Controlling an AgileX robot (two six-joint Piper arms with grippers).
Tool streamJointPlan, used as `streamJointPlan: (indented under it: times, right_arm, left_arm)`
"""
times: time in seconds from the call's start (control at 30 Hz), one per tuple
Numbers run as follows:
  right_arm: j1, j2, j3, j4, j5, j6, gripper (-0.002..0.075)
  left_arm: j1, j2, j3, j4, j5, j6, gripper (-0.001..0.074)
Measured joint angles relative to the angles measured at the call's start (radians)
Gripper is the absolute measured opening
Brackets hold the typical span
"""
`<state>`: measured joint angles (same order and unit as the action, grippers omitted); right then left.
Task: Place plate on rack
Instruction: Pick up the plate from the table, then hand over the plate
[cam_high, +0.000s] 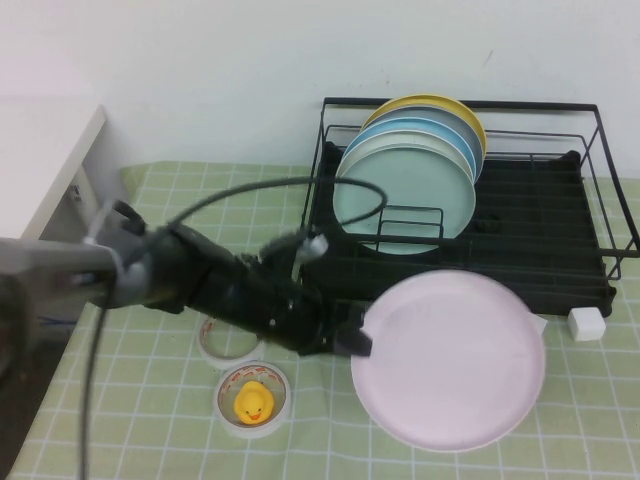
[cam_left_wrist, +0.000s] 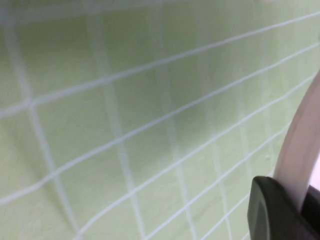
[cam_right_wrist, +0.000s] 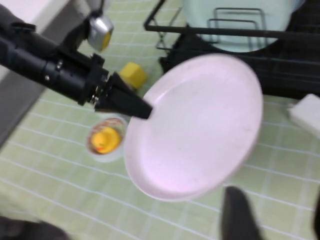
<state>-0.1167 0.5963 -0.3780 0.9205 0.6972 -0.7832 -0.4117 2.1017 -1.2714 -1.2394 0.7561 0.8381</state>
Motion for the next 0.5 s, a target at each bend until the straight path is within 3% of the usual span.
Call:
streamJointPlan:
  times: [0.1,0.17,0.33,0.5]
  right_arm:
    - [0.000,0.098,-0.071,0.044,0.039,-0.011,0.0424]
    - [0.000,0.186,-0.121,0.086,0.069,-0.058,0.0456]
    - [0.000,0.398,-0.231,0.286,0.188,-0.329,0.0482]
    - [0.000,0.581,-0.308,0.372,0.321,-0.536,0.0482]
  left_arm:
    - [-0.031,-0.141,0.078,-0.007,-0.084,0.078,0.0004]
    - [-0.050,-0.243,0.127,-0.016,-0.132,0.112,0.0004]
    - [-0.074,-0.431,0.229,-0.058,-0.163,0.161,0.0004]
    - [-0.076,-0.532,0.269,-0.069,-0.192,0.185,0.0004]
